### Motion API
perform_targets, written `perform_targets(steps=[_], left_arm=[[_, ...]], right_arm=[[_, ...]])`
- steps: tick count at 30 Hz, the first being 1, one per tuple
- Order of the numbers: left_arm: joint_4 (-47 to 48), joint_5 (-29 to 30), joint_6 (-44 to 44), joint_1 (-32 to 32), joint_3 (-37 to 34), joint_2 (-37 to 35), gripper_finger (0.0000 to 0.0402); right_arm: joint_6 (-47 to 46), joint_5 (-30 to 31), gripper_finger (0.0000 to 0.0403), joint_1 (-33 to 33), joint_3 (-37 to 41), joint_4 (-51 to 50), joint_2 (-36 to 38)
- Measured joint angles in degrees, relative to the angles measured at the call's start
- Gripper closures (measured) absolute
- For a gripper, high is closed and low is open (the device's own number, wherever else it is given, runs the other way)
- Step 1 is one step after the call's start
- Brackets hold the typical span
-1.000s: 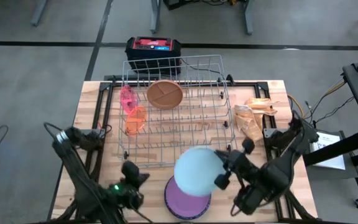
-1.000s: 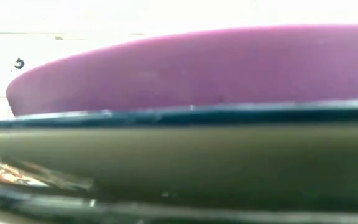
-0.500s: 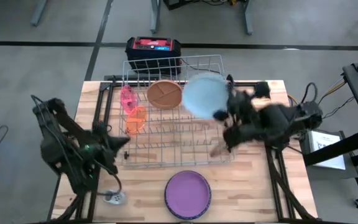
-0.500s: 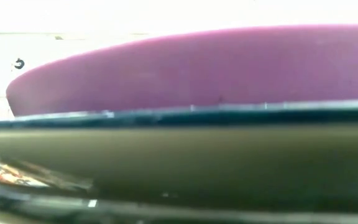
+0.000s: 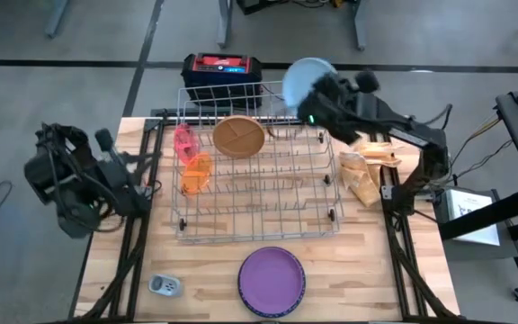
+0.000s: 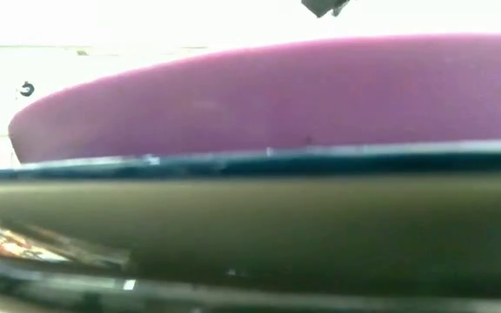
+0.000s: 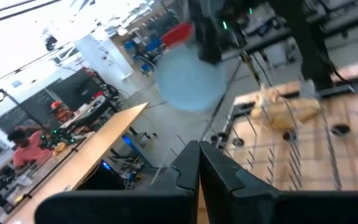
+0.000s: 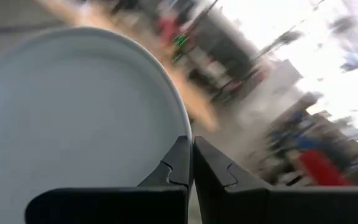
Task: Sort dishes
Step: Put the gray plate into the dish rack
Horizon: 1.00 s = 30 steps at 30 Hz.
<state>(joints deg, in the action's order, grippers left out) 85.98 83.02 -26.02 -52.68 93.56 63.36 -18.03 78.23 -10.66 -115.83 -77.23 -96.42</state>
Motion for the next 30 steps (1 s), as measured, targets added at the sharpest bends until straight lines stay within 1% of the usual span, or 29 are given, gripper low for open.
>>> perform_targets(steps=[2,3,4,8,10,12,15,20,26,30], left_arm=[[-0.12,0.50,0.02,0.02,1.12,-0.92,0.0401],[-0.09,0.48,0.02,0.02,1.59,-1.34,0.0401],[-0.08,0.49,0.02,0.02,2.07,-1.86,0.0401],[-0.05,0.48,0.01,0.02,2.43,-3.24,0.0401],[-0.05,0.19,0.00,0.02,2.40,-3.56,0.0401],[-0.01,-0.29,0.02,0.02,2.36,-3.77,0.0401],[0.15,-1.40,0.22,0.02,2.36,-3.90,0.0401],[0.21,-1.57,0.22,0.02,2.34,-3.55,0.0401],[0.50,-4.17,0.22,0.02,2.33,-3.42,0.0401],[0.58,-4.48,0.22,0.02,2.32,-3.34,0.0401]], right_arm=[[7.71,-8.33,0.0403,-2.83,0.00,9.23,-1.30],[12.07,-11.13,0.0403,-3.86,0.00,13.81,-2.06],[16.13,-12.24,0.0403,-4.65,0.04,18.19,-2.93],[34.42,-10.82,0.0403,-5.62,0.04,33.97,-6.94],[41.41,-10.59,0.0403,-5.70,0.04,38.83,-8.89],[46.93,-10.57,0.0403,-5.70,0.06,41.27,-10.84],[51.14,-10.62,0.0403,-6.10,0.11,43.27,-13.74],[56.90,-10.66,0.0403,-7.68,0.15,46.32,-17.68],[57.71,-11.42,0.0403,-8.09,0.24,46.42,-19.70],[57.51,-11.41,0.0403,-8.47,0.26,46.26,-20.08]])
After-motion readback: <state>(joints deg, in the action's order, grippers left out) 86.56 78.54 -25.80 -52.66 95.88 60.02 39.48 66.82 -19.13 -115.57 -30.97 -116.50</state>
